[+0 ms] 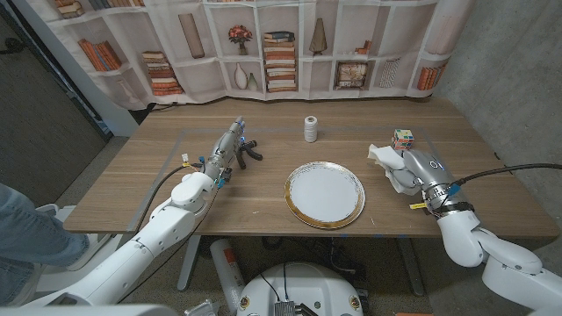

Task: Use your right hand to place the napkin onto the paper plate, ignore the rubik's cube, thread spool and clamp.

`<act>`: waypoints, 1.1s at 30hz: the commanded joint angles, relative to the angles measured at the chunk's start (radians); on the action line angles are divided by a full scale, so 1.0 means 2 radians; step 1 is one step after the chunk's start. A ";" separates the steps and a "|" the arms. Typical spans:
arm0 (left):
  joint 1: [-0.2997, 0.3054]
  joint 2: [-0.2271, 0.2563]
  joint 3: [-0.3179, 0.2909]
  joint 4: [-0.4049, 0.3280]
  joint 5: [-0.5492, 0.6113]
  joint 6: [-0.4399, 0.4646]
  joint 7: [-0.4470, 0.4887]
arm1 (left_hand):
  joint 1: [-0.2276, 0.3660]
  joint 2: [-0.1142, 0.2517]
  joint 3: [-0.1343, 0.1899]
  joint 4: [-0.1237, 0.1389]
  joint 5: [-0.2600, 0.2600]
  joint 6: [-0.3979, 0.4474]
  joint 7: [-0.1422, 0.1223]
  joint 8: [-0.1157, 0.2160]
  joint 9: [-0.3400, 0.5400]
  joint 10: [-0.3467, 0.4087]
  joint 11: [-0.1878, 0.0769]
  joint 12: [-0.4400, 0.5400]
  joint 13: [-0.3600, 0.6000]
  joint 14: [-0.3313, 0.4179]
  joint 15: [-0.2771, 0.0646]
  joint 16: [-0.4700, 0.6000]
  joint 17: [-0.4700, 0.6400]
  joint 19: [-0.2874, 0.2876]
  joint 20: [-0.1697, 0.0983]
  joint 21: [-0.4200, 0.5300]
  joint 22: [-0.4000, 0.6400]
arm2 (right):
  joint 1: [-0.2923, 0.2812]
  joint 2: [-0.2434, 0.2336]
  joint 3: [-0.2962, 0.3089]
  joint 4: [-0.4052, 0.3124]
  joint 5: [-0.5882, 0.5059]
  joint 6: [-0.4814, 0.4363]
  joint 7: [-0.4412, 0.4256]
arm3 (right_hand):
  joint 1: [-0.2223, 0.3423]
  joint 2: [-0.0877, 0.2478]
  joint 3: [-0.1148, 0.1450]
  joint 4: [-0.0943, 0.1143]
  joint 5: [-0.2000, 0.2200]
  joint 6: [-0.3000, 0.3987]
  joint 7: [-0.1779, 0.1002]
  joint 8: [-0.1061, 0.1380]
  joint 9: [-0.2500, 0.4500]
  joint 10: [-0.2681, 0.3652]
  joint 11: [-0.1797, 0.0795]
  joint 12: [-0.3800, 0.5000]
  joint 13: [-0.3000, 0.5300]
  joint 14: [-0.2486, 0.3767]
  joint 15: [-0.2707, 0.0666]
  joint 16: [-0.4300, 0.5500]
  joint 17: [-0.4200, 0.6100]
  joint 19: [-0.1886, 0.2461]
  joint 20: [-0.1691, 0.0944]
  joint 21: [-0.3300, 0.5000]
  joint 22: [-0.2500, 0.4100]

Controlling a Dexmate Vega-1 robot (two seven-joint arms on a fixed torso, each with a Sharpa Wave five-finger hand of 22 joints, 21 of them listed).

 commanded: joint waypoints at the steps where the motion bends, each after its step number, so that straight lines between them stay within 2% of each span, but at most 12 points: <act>1: 0.002 0.002 0.001 -0.008 0.003 0.004 0.004 | 0.000 0.005 -0.001 0.000 0.000 0.003 0.000 -0.001 0.001 0.000 0.000 0.000 0.001 -0.001 0.002 0.001 0.002 -0.013 -0.004 -0.001 0.001 | 0.022 0.005 -0.004 0.014 -0.008 0.042 0.003 | 0.003 0.004 -0.003 0.000 0.004 0.005 0.000 -0.003 0.003 0.006 -0.002 -0.001 0.002 0.006 -0.063 -0.001 0.002 -0.001 -0.048 0.003 0.003; 5: 0.003 0.002 0.002 -0.010 0.004 0.006 0.005 | 0.000 0.005 -0.001 0.000 0.000 0.003 0.001 -0.001 0.001 0.000 -0.001 0.000 0.001 -0.001 0.002 0.001 0.002 -0.013 -0.003 -0.001 0.001 | 0.031 0.008 -0.006 0.021 -0.010 0.057 0.002 | 0.003 0.005 -0.003 0.000 0.004 0.007 0.001 -0.002 0.003 0.006 0.001 -0.002 0.002 0.007 -0.063 -0.001 0.002 -0.001 -0.048 0.004 0.003; 7: 0.002 0.003 0.003 -0.011 0.005 0.007 0.005 | 0.000 0.005 -0.001 0.000 0.000 0.003 0.001 -0.001 0.001 0.000 0.000 0.000 0.001 -0.001 0.002 0.001 0.002 -0.013 -0.003 -0.001 0.001 | 0.035 0.008 -0.006 0.023 -0.012 0.063 0.003 | 0.002 0.005 -0.004 0.001 0.004 0.008 0.001 -0.003 0.003 0.009 -0.006 -0.001 0.002 0.007 -0.063 -0.001 0.002 -0.001 -0.048 0.004 0.003; 10: 0.002 0.002 0.003 -0.011 0.005 0.007 0.006 | 0.000 0.005 -0.001 0.000 0.000 0.003 0.000 -0.001 0.001 0.000 -0.001 0.000 0.001 -0.001 0.002 0.001 0.002 -0.013 -0.003 -0.001 0.001 | 0.039 0.007 -0.006 0.022 -0.015 0.066 0.006 | 0.002 0.005 -0.005 0.001 0.004 0.009 0.000 -0.003 0.003 0.009 -0.003 -0.002 0.002 0.009 -0.062 -0.001 0.002 0.000 -0.048 0.005 0.003; 13: 0.001 0.001 0.004 -0.009 0.006 0.006 0.005 | 0.000 0.005 -0.001 0.000 0.000 0.003 0.000 -0.001 0.001 0.000 -0.001 0.000 0.001 -0.001 0.002 0.001 0.002 -0.013 -0.003 -0.001 0.001 | 0.044 0.005 -0.007 0.024 -0.020 0.073 0.008 | 0.001 0.005 -0.006 0.002 0.004 0.010 0.000 -0.003 0.004 0.009 -0.007 -0.003 0.002 0.010 -0.062 -0.001 0.002 0.001 -0.048 0.006 0.003; 18: 0.001 0.000 0.005 -0.007 0.005 0.009 0.004 | 0.000 0.005 -0.002 0.000 0.000 0.003 0.000 -0.001 0.001 0.000 -0.001 0.000 0.001 -0.001 0.002 0.001 0.002 -0.013 -0.003 -0.001 0.001 | 0.052 0.005 -0.010 0.026 -0.027 0.083 0.011 | 0.001 0.005 -0.007 0.002 0.004 0.012 0.000 -0.004 0.004 0.012 -0.002 -0.002 0.002 0.011 -0.062 -0.001 0.002 0.002 -0.048 0.007 0.003; 20: 0.002 0.001 0.005 -0.008 0.005 0.009 0.005 | 0.000 0.005 -0.002 0.000 0.000 0.003 0.000 -0.001 0.001 0.000 0.000 0.000 0.001 -0.001 0.002 0.001 0.002 -0.013 -0.004 -0.001 0.001 | 0.055 0.005 -0.012 0.027 -0.029 0.088 0.013 | 0.001 0.005 -0.007 0.002 0.004 0.012 0.000 -0.004 0.004 0.012 -0.008 -0.003 0.002 0.012 -0.062 -0.001 0.002 0.002 -0.048 0.008 0.003; 22: 0.003 0.002 0.004 -0.009 0.005 0.009 0.006 | 0.000 0.005 -0.002 0.000 0.000 0.004 0.000 -0.001 0.001 0.000 0.000 0.000 0.001 -0.001 0.002 0.001 0.002 -0.013 -0.004 -0.001 0.001 | 0.058 0.005 -0.013 0.029 -0.031 0.093 0.013 | 0.000 0.006 -0.008 0.003 0.004 0.013 0.000 -0.004 0.004 0.012 -0.002 -0.003 0.002 0.012 -0.062 -0.001 0.002 0.002 -0.048 0.009 0.003; 25: 0.004 0.003 0.003 -0.012 0.005 0.009 0.007 | 0.000 0.005 -0.002 0.000 0.000 0.004 0.001 -0.001 0.001 0.000 -0.001 0.000 0.001 -0.001 0.002 0.001 0.002 -0.013 -0.004 -0.001 0.001 | 0.063 0.005 -0.016 0.031 -0.034 0.100 0.014 | 0.000 0.007 -0.008 0.003 0.004 0.016 -0.001 -0.004 0.004 0.013 -0.006 -0.003 0.002 0.014 -0.062 -0.001 0.002 0.003 -0.048 0.009 0.003; 33: 0.010 0.006 0.001 -0.019 0.005 0.010 0.011 | 0.001 0.006 -0.003 0.000 0.000 0.004 0.001 -0.001 0.001 0.000 0.000 0.000 0.001 -0.001 0.001 0.001 0.002 -0.013 -0.004 -0.001 0.001 | 0.071 0.006 -0.019 0.031 -0.039 0.110 0.020 | 0.000 0.007 -0.009 0.003 0.005 0.018 -0.001 -0.004 0.004 0.016 -0.002 -0.003 0.002 0.019 -0.063 0.000 0.002 0.004 -0.048 0.011 0.003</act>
